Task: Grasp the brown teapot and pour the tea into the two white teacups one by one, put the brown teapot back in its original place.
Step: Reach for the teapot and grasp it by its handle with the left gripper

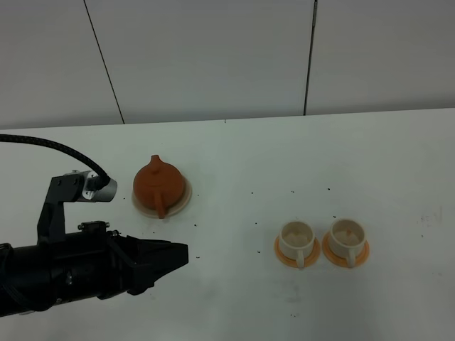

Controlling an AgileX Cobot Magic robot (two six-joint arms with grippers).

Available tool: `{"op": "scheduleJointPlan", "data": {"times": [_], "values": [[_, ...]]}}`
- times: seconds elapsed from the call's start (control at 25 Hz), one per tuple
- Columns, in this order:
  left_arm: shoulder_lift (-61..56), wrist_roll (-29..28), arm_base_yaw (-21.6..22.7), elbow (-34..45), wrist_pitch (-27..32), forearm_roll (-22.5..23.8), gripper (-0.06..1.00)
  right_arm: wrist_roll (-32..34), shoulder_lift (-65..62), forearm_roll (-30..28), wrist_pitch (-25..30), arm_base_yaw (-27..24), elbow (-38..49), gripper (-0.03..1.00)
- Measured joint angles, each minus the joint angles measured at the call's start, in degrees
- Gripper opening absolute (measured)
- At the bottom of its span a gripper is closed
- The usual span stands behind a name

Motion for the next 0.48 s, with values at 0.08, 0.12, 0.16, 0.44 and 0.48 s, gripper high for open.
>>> {"op": "scheduleJointPlan", "data": {"times": [0.08, 0.12, 0.16, 0.44, 0.48], "values": [[0.00, 0.00, 0.00, 0.00, 0.00, 0.00, 0.42, 0.00, -1.23, 0.00, -0.15, 0.00, 0.05, 0.24], [0.00, 0.00, 0.00, 0.00, 0.00, 0.00, 0.42, 0.00, -1.56, -0.11, -0.25, 0.00, 0.11, 0.24], [0.00, 0.00, 0.00, 0.00, -0.01, 0.00, 0.42, 0.00, -1.92, -0.25, -0.39, 0.00, 0.17, 0.24], [0.00, 0.05, 0.00, 0.00, -1.94, 0.55, 0.42, 0.00, -5.05, -0.63, -0.53, 0.00, 0.80, 0.24], [0.00, 0.05, 0.00, 0.00, -2.28, 0.88, 0.42, 0.00, -5.92, -0.56, -0.44, 0.00, 0.85, 0.24]]}}
